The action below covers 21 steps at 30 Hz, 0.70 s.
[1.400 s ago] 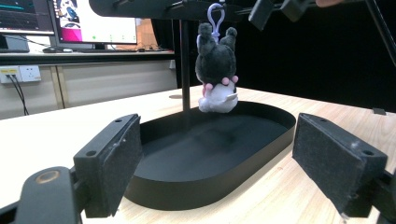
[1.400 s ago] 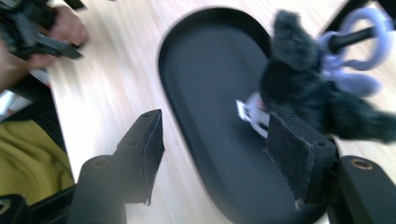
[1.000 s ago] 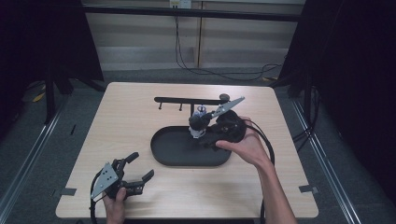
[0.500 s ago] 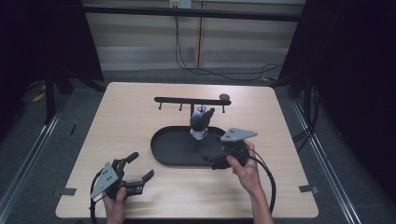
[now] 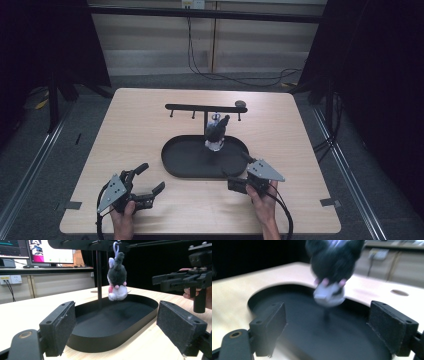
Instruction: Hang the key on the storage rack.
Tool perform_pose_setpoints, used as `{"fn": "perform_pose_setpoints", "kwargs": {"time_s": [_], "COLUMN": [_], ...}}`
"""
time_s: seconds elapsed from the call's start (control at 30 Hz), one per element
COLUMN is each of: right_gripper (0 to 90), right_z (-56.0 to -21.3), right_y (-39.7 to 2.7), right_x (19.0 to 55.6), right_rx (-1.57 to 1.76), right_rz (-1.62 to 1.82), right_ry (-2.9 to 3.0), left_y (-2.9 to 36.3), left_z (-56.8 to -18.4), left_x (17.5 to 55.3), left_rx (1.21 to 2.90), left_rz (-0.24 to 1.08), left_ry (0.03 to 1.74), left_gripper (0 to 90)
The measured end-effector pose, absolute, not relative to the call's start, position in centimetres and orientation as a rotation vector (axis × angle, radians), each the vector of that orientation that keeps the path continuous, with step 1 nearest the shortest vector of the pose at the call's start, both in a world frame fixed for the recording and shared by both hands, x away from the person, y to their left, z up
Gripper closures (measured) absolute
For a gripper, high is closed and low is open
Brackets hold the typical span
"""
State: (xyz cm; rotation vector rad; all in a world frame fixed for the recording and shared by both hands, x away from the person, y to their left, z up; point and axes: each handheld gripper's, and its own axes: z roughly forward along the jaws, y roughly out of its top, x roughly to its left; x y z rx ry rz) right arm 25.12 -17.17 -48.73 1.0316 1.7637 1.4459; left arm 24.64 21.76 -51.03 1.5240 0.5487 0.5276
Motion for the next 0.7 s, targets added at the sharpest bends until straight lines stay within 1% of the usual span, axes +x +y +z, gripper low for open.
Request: {"fn": "perform_pose_setpoints", "kwargs": {"time_s": [0.43, 0.53, 0.7], "right_gripper": [13.3, 13.2, 13.4], "right_z": [-51.1, -51.2, -51.2], "right_y": [-17.8, -18.0, -17.7], "right_x": [23.1, 22.7, 22.3], "right_rx": [1.005, 0.988, 0.929], "right_rz": [1.476, 1.519, 1.494], "right_ry": [1.544, 1.502, 1.496], "left_y": [21.8, 21.8, 21.8], "left_z": [-51.0, -51.0, -51.0], "left_x": [24.7, 24.7, 24.7], "left_rx": [1.523, 1.525, 1.527], "left_rz": [0.532, 0.531, 0.532], "left_ry": [0.544, 0.538, 0.537], "left_gripper": [15.7, 15.7, 15.7]}}
